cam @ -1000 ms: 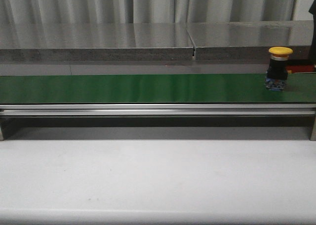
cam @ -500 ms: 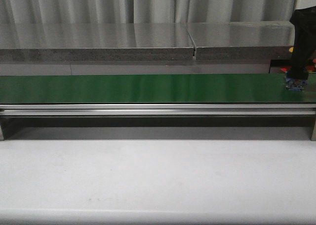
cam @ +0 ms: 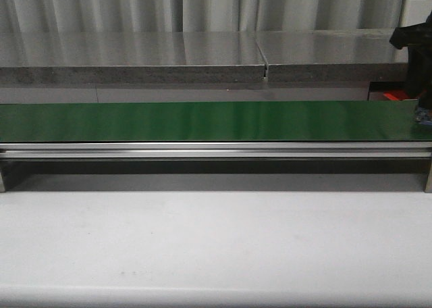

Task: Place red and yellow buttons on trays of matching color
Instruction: 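Grasp the yellow button at the belt's end with the right gripper, then lower the yellow button into the yellow tray with the right gripper, release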

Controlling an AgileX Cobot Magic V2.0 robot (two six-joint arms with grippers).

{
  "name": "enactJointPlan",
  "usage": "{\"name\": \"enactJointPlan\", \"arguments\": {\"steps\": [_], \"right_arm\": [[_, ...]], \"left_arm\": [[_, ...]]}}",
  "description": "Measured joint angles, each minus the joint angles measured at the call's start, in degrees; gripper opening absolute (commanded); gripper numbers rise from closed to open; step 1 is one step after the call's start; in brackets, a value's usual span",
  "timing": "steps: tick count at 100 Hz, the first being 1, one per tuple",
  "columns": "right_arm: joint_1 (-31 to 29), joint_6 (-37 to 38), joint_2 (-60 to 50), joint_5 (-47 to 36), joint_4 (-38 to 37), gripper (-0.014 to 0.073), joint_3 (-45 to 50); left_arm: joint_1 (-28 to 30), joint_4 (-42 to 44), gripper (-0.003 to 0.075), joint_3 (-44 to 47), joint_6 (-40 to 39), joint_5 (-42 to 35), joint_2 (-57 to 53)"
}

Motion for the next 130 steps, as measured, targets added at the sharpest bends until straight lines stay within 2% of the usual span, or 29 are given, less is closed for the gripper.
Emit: {"name": "enactJointPlan", "arguments": {"steps": [26,63,96,112,130], "right_arm": [[-1.27,0.67,-1.39,5.53,-0.13,0.0164,-0.82],[-3.09,1.93,-12.95,12.56,-0.13,0.0164,0.78],[-12.21,2.57,-21.13,10.08,-0.13,0.0164,14.71],[-16.35,3.06,-21.61,6.78,-0.25,0.0164,21.02],[-18.12,3.21,-21.61,0.82,-0.25,0.0164,27.64]], "left_arm": [[0.00,0.00,-0.0019,0.00,0.00,0.00,0.00],[0.00,0.00,-0.0019,0.00,0.00,0.00,0.00],[0.00,0.00,-0.0019,0.00,0.00,0.00,0.00],[0.00,0.00,-0.0019,0.00,0.00,0.00,0.00],[0.00,0.00,-0.0019,0.00,0.00,0.00,0.00]]}}
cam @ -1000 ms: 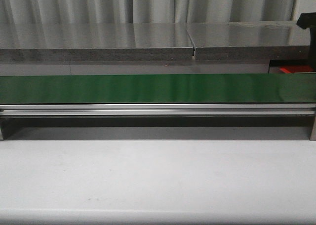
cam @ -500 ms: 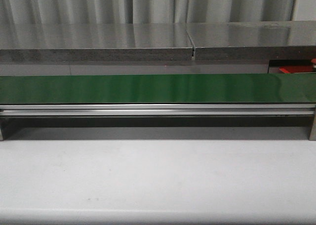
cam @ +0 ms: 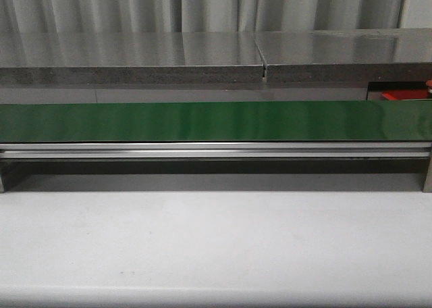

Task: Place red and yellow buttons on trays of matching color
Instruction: 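Lower the yellow button into the yellow tray with the right gripper, release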

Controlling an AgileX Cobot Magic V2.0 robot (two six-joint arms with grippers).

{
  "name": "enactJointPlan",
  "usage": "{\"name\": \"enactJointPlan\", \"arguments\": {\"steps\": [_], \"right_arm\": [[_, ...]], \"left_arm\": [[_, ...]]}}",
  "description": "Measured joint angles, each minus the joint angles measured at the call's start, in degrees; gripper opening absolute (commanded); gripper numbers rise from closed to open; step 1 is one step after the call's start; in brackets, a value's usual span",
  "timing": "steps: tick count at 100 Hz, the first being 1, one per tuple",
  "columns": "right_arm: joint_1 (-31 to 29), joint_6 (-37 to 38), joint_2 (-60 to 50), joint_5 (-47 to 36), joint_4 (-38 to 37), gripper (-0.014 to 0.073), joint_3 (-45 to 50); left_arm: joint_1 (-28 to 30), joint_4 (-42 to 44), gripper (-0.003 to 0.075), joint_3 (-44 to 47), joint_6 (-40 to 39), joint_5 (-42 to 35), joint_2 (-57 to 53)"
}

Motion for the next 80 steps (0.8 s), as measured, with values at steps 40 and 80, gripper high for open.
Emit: {"name": "enactJointPlan", "arguments": {"steps": [40,80], "right_arm": [[-0.25,0.00,3.90,-9.29,0.00,0.0167,4.90],[-0.25,0.00,6.85,-9.65,0.00,0.0258,5.00]], "left_arm": [[0.00,0.00,-0.0019,0.00,0.00,0.00,0.00],[0.00,0.00,-0.0019,0.00,0.00,0.00,0.00]]}}
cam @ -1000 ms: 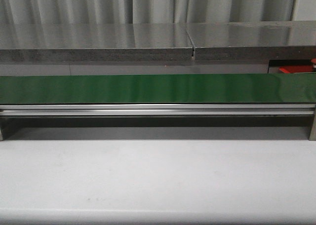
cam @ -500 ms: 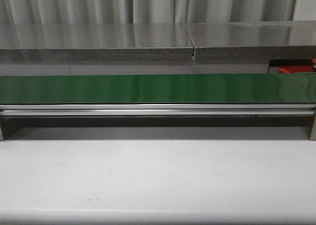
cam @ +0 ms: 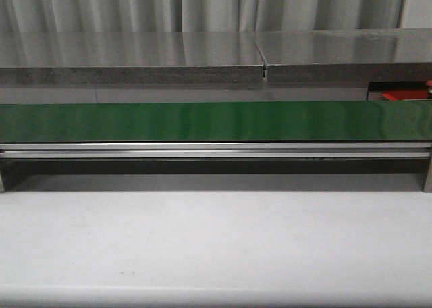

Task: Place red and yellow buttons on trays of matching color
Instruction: 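Lower the yellow button into the yellow tray with the right gripper, release, then lift the open right gripper away from the trays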

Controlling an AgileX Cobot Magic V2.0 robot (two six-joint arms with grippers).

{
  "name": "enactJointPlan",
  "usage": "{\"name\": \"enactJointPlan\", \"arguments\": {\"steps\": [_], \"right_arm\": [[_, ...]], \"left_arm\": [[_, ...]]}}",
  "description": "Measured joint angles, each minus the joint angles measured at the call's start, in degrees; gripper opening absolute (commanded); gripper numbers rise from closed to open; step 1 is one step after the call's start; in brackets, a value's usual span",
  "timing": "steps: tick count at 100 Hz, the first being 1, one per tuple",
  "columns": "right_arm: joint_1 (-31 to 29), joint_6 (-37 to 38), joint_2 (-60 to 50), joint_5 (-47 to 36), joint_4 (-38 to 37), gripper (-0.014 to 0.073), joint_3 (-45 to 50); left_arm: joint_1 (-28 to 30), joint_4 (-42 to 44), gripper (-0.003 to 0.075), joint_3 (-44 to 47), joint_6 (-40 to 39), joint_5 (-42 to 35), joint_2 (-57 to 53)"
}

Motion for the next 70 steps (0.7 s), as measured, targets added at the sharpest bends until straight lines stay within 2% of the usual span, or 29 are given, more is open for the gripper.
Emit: {"name": "enactJointPlan", "arguments": {"steps": [47,70], "right_arm": [[0.00,0.00,0.00,-0.13,0.00,0.0468,0.00],[0.00,0.00,0.00,-0.98,0.00,0.0504,0.00]], "left_arm": [[0.00,0.00,-0.0019,0.00,0.00,0.00,0.00],[0.00,0.00,-0.0019,0.00,0.00,0.00,0.00]]}}
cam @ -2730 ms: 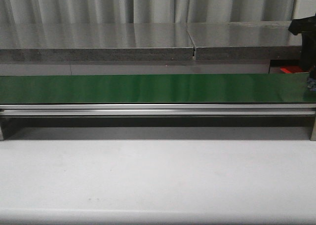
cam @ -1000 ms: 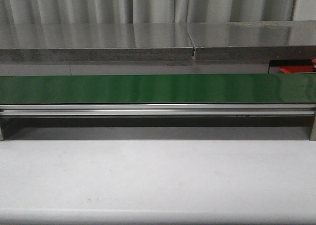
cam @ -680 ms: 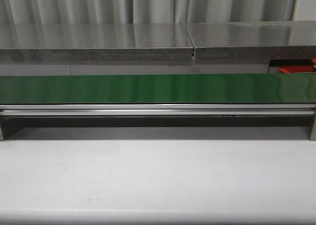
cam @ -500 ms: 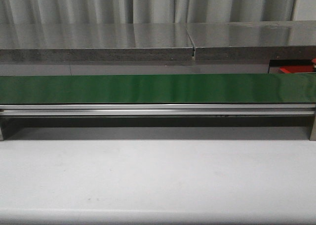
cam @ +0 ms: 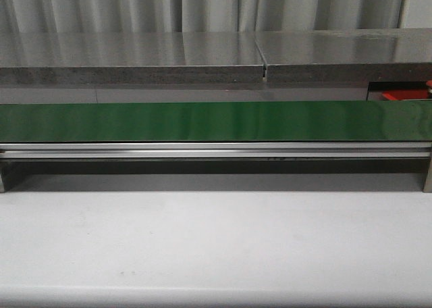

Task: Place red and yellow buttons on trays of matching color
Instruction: 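Lift the open right gripper away from the trays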

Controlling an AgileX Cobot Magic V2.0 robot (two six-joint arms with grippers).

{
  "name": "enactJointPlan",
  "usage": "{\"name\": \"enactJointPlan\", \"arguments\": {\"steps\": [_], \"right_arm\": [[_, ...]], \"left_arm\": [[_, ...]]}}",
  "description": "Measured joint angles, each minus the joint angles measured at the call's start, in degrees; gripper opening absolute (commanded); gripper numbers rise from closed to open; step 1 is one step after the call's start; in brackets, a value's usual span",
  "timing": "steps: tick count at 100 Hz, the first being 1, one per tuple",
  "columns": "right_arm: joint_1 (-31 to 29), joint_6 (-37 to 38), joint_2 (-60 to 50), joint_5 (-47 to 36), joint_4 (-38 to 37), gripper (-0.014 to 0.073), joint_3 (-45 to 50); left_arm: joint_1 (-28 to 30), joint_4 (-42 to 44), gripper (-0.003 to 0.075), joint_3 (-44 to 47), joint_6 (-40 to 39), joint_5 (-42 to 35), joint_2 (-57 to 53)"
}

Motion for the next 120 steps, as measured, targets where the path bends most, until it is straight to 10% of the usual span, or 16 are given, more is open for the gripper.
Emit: {"name": "enactJointPlan", "arguments": {"steps": [48,102,120], "right_arm": [[0.86,0.10,-11.06,-4.52,1.82,0.0503,0.02],[16.83,-2.26,-43.36,-5.09,2.05,0.0498,8.63],[18.20,-3.11,-54.58,-4.11,2.05,0.0341,13.94]], "left_arm": [[0.00,0.00,-0.0019,0.00,0.00,0.00,0.00],[0.00,0.00,-0.0019,0.00,0.00,0.00,0.00],[0.00,0.00,-0.0019,0.00,0.00,0.00,0.00]]}}
